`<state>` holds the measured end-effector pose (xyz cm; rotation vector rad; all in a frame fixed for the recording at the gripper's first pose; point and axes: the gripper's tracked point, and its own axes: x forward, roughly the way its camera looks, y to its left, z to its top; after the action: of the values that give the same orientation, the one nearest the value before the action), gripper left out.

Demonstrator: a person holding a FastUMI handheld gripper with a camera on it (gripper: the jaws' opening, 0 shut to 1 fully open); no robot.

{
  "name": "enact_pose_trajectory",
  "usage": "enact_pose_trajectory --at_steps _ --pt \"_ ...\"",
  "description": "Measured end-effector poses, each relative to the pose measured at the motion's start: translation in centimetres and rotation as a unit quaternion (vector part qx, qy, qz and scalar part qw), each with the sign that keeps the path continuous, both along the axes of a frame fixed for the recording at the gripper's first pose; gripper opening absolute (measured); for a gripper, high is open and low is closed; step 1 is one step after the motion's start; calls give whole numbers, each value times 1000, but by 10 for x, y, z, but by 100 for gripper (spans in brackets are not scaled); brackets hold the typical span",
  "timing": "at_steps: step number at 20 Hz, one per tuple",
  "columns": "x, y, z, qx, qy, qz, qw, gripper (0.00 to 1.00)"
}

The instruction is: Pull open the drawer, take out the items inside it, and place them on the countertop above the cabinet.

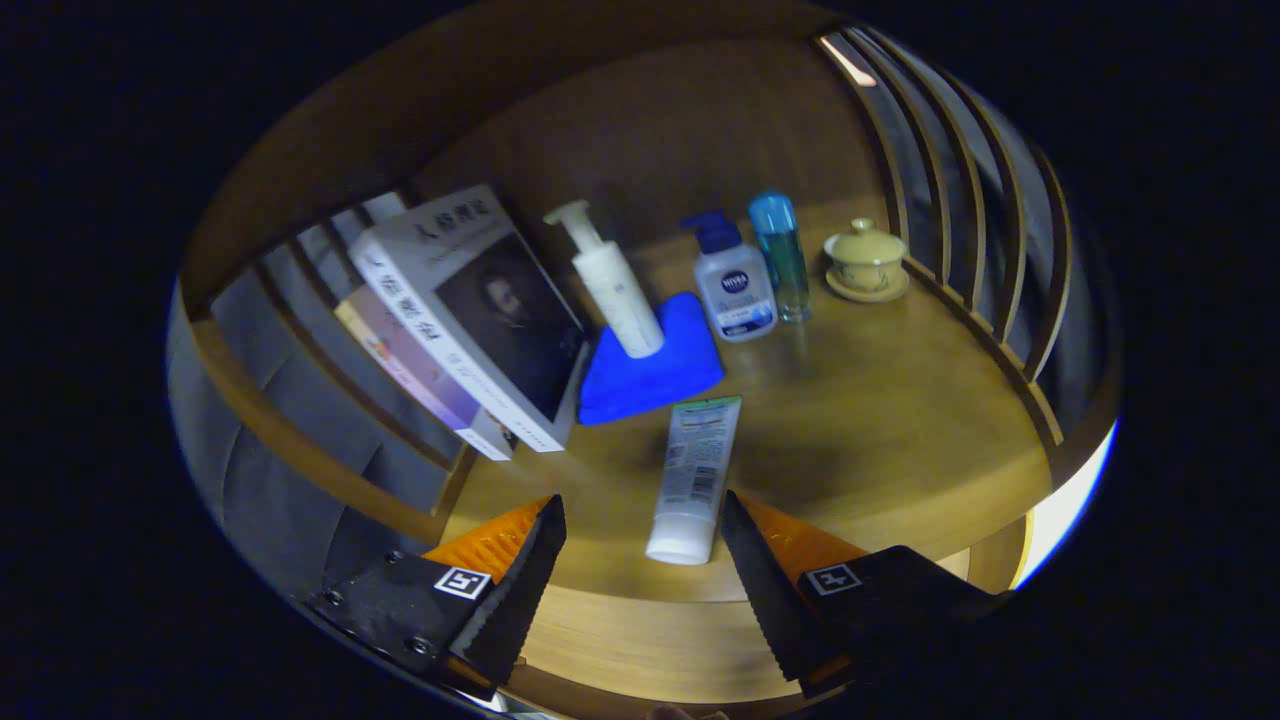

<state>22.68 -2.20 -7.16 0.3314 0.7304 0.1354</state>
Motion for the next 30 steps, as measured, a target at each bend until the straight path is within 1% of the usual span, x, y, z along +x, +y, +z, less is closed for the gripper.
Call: enact_pose_trajectory --at_steps 3,7,9,10,13,15,17,19,23,27,30 --pt "-27 11 32 -9 -75 -6 997 98" --pt "-74 19 59 -17 -166 -20 986 98" --pt "-100 20 71 -23 -215 -30 976 98" --pt "-112 19 78 -31 -244 -36 969 98" --pt "-154 10 81 -75 -307 -53 947 98" --pt "-177 6 68 -101 -320 -61 940 98" --pt "-199 -2 51 -118 -321 -73 937 98" --pt "-217 -13 33 -129 -315 -90 936 98" --pt "-251 -25 7 -144 -305 -103 936 98" --pt "-280 -27 -15 -157 -295 -103 937 98" --pt "-294 -19 -31 -154 -291 -87 940 98"
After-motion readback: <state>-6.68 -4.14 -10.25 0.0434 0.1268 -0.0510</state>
